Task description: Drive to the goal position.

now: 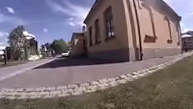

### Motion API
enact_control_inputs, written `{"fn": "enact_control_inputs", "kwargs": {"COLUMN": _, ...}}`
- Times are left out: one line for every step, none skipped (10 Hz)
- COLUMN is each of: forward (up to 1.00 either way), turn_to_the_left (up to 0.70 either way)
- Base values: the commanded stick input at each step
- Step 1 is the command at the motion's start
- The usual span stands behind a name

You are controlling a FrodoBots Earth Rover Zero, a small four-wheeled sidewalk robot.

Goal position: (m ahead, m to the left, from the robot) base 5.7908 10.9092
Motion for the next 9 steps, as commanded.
{"fn": "enact_control_inputs", "kwargs": {"forward": 0.0, "turn_to_the_left": 0.0}}
{"fn": "enact_control_inputs", "kwargs": {"forward": 0.15, "turn_to_the_left": 0.0}}
{"fn": "enact_control_inputs", "kwargs": {"forward": 0.7, "turn_to_the_left": 0.0}}
{"fn": "enact_control_inputs", "kwargs": {"forward": 0.7, "turn_to_the_left": 0.0}}
{"fn": "enact_control_inputs", "kwargs": {"forward": 0.7, "turn_to_the_left": 0.0}}
{"fn": "enact_control_inputs", "kwargs": {"forward": 0.7, "turn_to_the_left": 0.0}}
{"fn": "enact_control_inputs", "kwargs": {"forward": 0.7, "turn_to_the_left": 0.0}}
{"fn": "enact_control_inputs", "kwargs": {"forward": 0.7, "turn_to_the_left": 0.0}}
{"fn": "enact_control_inputs", "kwargs": {"forward": 0.7, "turn_to_the_left": 0.35}}
